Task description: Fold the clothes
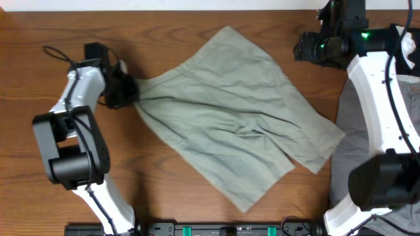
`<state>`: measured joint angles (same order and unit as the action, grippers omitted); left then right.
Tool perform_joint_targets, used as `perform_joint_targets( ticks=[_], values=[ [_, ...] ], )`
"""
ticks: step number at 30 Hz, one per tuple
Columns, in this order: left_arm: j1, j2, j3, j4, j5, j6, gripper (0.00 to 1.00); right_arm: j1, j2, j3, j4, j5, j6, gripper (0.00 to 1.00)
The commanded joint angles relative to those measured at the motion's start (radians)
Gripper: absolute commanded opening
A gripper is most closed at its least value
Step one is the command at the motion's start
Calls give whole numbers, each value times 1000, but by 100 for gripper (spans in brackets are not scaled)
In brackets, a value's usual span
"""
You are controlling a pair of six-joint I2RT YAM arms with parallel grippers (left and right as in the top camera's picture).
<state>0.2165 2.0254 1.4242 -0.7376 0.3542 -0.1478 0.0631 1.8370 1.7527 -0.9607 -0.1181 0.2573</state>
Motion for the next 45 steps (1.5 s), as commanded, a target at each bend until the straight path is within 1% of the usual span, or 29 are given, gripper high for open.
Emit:
perform_joint_targets(
  ticks=[1, 4, 10, 12, 14, 18, 19, 20, 21, 22, 27, 29, 31, 33, 36, 41, 42, 43, 44, 45],
  values=[
    [90, 0, 5, -10, -111, 10, 6, 17, 70, -1, -9, -2, -74, 68],
    [171, 0, 5, -9, -113, -33, 6, 33, 125, -1, -28, -45, -167, 67],
    [289, -2, 5, -9, -112, -29, 6, 71, 221, -1, -97, -81, -335, 66],
    [311, -4, 5, -7, -99, -29, 6, 82, 243, -1, -126, -87, -372, 64],
    [324, -11, 5, -5, -90, -29, 6, 97, 261, -1, -160, -127, -445, 61],
    [335, -45, 5, 18, -89, -29, 6, 127, 283, -1, -221, -196, -570, 60],
    [335, -58, 5, 28, -84, -27, 8, 135, 284, -1, -233, -213, -600, 60],
    [335, -71, 5, 38, -74, -23, 14, 142, 286, -1, -245, -227, -635, 60],
    [335, -89, 5, 48, -66, -21, 17, 151, 287, -1, -259, -230, -665, 60],
    [335, -108, 5, 54, -52, -17, 23, 161, 288, -1, -272, -222, -680, 60],
    [335, -234, 5, 74, 32, 24, 35, 183, 288, -4, -321, -144, -681, 56],
    [335, -290, 5, 74, 40, 24, 42, 188, 288, -16, -343, -139, -681, 55],
    [335, -347, 5, 69, 50, 24, 50, 192, 288, -40, -357, -119, -679, 50],
    [334, -400, 5, 64, 58, 24, 55, 195, 288, -71, -360, -62, -634, 49],
    [332, -470, 5, 53, 58, 24, 60, 195, 288, -126, -352, 6, -569, 48],
    [332, -540, 5, 43, 58, 24, 61, 200, 288, -207, -302, -33, -565, 50],
    [332, -547, 5, 42, 58, 24, 62, 203, 288, -217, -293, -31, -565, 45],
    [332, -551, 5, 39, 58, 24, 61, 205, 288, -222, -283, -24, -564, 35],
    [332, -552, 5, 36, 58, 24, 62, 207, 288, -221, -279, -23, -564, 22],
    [332, -552, 5, 34, 58, 24, 62, 206, 287, -215, -279, -23, -564, 14]
  ],
)
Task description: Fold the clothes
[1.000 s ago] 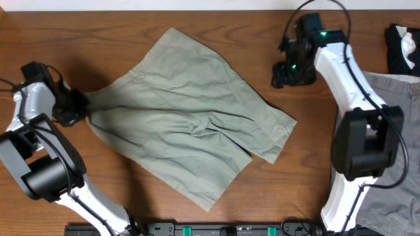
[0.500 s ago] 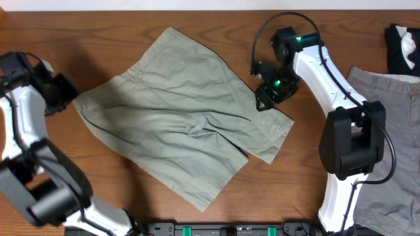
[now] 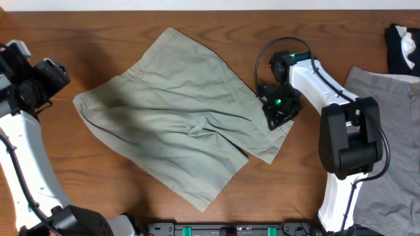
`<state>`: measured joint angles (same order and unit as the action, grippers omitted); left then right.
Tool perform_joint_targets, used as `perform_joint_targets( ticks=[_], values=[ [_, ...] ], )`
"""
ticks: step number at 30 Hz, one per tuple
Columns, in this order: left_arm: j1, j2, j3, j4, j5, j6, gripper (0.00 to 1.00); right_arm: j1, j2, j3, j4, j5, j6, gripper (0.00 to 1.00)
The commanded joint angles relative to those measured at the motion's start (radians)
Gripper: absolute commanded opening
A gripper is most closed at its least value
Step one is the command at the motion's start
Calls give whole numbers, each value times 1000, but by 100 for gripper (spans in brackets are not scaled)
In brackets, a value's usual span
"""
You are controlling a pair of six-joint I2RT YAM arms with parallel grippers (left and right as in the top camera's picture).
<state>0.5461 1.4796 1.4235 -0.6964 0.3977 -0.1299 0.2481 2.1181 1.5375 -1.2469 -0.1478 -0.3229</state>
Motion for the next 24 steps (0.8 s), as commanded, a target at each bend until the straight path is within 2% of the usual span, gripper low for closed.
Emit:
perform_joint_targets(
  ticks=[1, 3, 5, 10, 12, 15, 20, 24],
  values=[
    [2, -6, 6, -10, 14, 6, 62, 21, 6, 9, 6, 10, 16, 7],
    [-2, -5, 6, -18, 14, 6, 62, 18, 6, 39, 5, 17, 17, 1],
    [-10, -5, 6, -19, 14, 6, 62, 6, -2, 78, 6, 63, 47, 1],
    [-48, -5, 6, -21, 14, 6, 62, -56, -24, 191, 63, 304, 245, 1],
    [-68, -5, 6, -21, 14, 6, 62, -97, -24, 224, 122, 339, 304, 1],
    [-97, -5, 6, -21, 14, 6, 62, -156, -24, 230, 239, 274, 311, 1],
    [-140, -5, 6, -21, 14, 6, 62, -232, -18, 230, 378, 50, 281, 1],
    [-164, -4, 6, -21, 13, 6, 63, -267, -18, 230, 486, -27, 281, 2]
  ],
)
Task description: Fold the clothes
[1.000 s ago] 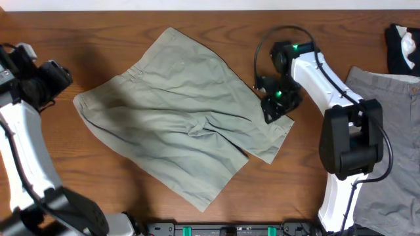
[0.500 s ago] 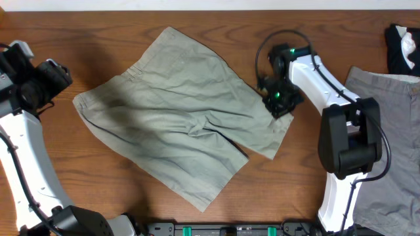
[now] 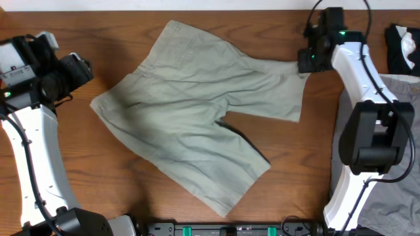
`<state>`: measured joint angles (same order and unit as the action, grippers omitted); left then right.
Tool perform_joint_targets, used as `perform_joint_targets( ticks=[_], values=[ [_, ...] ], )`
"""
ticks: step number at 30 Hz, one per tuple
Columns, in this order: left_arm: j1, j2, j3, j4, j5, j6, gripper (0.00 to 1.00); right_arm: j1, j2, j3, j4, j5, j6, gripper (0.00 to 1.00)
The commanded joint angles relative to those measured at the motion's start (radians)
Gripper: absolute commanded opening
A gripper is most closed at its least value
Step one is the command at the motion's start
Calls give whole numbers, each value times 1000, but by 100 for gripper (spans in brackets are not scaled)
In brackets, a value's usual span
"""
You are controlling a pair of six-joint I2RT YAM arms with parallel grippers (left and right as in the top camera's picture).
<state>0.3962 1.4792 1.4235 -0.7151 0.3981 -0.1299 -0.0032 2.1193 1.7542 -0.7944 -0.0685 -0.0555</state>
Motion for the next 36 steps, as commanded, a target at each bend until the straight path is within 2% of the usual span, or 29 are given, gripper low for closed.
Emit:
perform_joint_targets(
  ticks=[1, 8, 13, 15, 16, 19, 21, 23, 29, 30, 33, 35, 36],
  values=[
    [-17, -3, 6, -3, 13, 6, 62, -19, -18, 13, 54, -119, 14, 3],
    [-38, -3, 6, -9, 13, 6, 62, -27, 2, 13, 132, -106, 18, 8],
    [-40, -3, 6, -11, 13, 6, 63, -40, 9, 12, 95, 34, 134, 4],
    [-40, -3, 6, -12, 13, 6, 62, -49, 9, 11, 92, 2, 111, 4],
    [-40, -3, 6, -12, 13, 6, 63, -52, 10, 11, 84, -46, 45, 9],
    [-40, -3, 6, -19, 14, 6, 63, -58, 14, 6, 43, -146, -134, 44],
    [-40, -3, 6, -31, 14, 6, 63, -58, 23, 1, 29, -145, -155, 54],
    [-40, -3, 6, -48, 13, 6, 63, -58, 43, -2, 13, -146, -164, 58],
    [-40, -3, 5, -85, 13, 26, 63, -58, 125, -2, -10, -176, -185, 57],
    [-40, -3, 5, -88, 13, 37, 63, -58, 127, -2, -10, -176, -185, 53],
    [-40, -3, 5, -91, 13, 45, 63, -57, 132, -2, -14, -184, -185, 28],
    [-40, -3, 6, -91, 13, 45, 63, -57, 130, -2, -20, -183, -185, 16],
    [-40, -3, 5, -91, 13, 45, 63, -58, 128, -1, -22, -183, -185, 14]
  ],
)
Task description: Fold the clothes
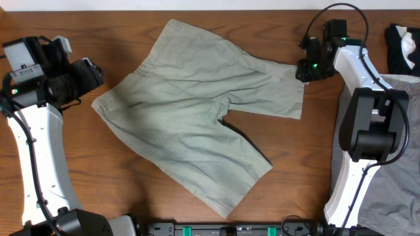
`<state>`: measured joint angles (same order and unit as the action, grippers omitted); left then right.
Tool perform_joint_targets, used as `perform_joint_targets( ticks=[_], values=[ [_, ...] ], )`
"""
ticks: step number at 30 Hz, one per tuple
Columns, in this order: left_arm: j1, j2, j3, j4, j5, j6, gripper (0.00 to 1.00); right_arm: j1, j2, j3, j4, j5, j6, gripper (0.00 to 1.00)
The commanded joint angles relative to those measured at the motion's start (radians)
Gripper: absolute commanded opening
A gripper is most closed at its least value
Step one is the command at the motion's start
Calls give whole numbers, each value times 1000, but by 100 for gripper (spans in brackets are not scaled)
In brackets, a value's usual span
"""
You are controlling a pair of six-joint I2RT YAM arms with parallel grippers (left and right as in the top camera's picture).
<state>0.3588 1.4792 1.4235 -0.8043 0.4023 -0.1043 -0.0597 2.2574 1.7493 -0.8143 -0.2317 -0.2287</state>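
Note:
Olive-green shorts [190,111] lie spread on the wooden table [85,177]. The waistband is at the upper left. One leg points right and the other toward the front. My right gripper [302,69] sits on the top corner of the right leg's hem and seems shut on it. My left gripper [97,73] hovers just left of the waistband's lower corner, apart from the cloth. Its fingers are hidden under the wrist.
A grey garment [394,131] lies at the right edge under the right arm. A black garment [403,49] sits at the far right corner. The arms' bases stand along the table's front edge.
The right gripper has shifted slightly left and toward the front, still at the hem corner. The left gripper has moved a little right, closer to the waistband. The shorts barely changed.
First the left gripper held the bunched waistband at the left, with the legs overlapping and the right arm off at the back. Then the left had let go and the right was at a leg hem. Later the right held that leg out to the right, parting the legs, as now.

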Motion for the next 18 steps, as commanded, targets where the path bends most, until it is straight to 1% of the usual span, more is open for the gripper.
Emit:
perform_joint_targets(
  ticks=[1, 4, 5, 7, 8, 10, 13, 14, 16, 18],
  values=[
    [-2, -3, 5, -2, 9, 19, 63, -4, -15, 5, -2, -19, -12, 13],
    [-2, -3, 5, 0, 9, 19, 63, -19, -44, 18, 3, -20, -12, 9],
    [-2, -3, 5, 0, 9, 19, 63, -25, -54, 27, 4, -20, -12, 6],
    [-2, -3, 5, 1, 9, 19, 63, -43, -78, 48, 14, -19, -11, 6],
    [-2, -3, 5, 1, 9, 19, 64, -53, -87, 55, 24, -19, 0, 6],
    [-2, -3, 5, 1, 9, 19, 63, -77, -100, 66, 57, -29, 72, 2],
    [-2, -3, 5, 1, 9, 19, 63, -97, -95, 67, 67, -101, 71, 7],
    [-2, -3, 5, 1, 9, 19, 63, -100, -90, 64, 65, -122, 69, 14],
    [-2, -3, 5, 0, 9, 19, 63, -101, -78, 52, 66, -157, 35, 44],
    [-2, -3, 5, -3, 10, 19, 64, -96, -61, 40, 65, -167, 11, 57]
  ],
)
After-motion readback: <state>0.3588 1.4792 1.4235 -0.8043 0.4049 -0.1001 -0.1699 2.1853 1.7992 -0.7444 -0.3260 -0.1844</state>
